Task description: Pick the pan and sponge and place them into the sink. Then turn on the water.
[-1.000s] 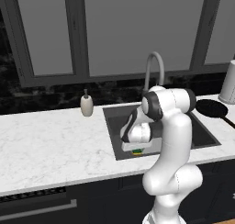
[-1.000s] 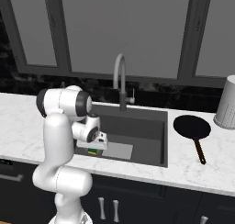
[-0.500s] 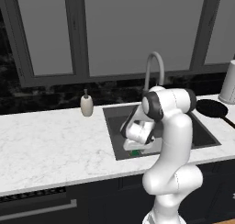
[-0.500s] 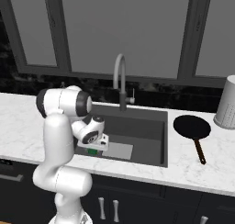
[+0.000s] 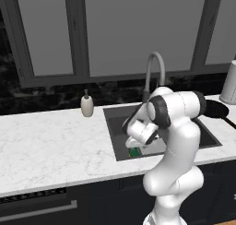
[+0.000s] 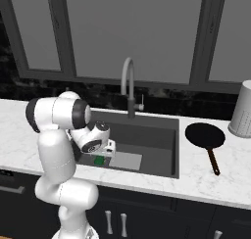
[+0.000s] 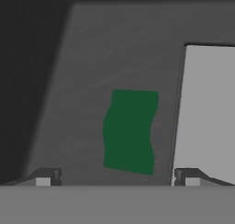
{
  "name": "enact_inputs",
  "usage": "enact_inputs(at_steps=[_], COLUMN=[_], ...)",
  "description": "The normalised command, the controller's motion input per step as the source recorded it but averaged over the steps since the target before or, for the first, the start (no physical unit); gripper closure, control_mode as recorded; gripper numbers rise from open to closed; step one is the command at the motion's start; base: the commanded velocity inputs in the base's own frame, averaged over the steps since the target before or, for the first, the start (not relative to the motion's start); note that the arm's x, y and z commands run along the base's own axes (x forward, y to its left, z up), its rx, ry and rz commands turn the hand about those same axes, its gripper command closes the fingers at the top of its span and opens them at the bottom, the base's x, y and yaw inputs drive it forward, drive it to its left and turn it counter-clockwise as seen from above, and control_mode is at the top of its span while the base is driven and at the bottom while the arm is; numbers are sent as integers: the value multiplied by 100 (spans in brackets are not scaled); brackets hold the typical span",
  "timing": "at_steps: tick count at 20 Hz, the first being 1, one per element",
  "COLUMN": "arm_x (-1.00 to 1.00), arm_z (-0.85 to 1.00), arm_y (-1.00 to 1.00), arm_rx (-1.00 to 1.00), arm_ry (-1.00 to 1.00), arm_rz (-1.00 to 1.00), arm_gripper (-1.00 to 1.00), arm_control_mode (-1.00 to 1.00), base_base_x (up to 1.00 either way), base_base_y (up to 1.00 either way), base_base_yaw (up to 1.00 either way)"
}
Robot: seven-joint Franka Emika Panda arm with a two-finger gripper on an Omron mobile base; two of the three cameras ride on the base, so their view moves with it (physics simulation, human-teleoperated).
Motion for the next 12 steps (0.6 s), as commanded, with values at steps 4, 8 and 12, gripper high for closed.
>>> enact_inputs(at_steps=[4, 8, 12], arm_x=[0, 0, 0], arm_z=[100, 100, 100], arm_y=[2, 0, 0], arm_rx=[0, -5, -10], arm_ry=[-7, 0, 0], arm_rz=[0, 1, 0], arm_gripper=[-100, -100, -100], arm_control_mode=[-100, -100, -100], base_base_x=[0, 0, 0], base_base_y=[0, 0, 0], base_base_yaw=[0, 0, 0])
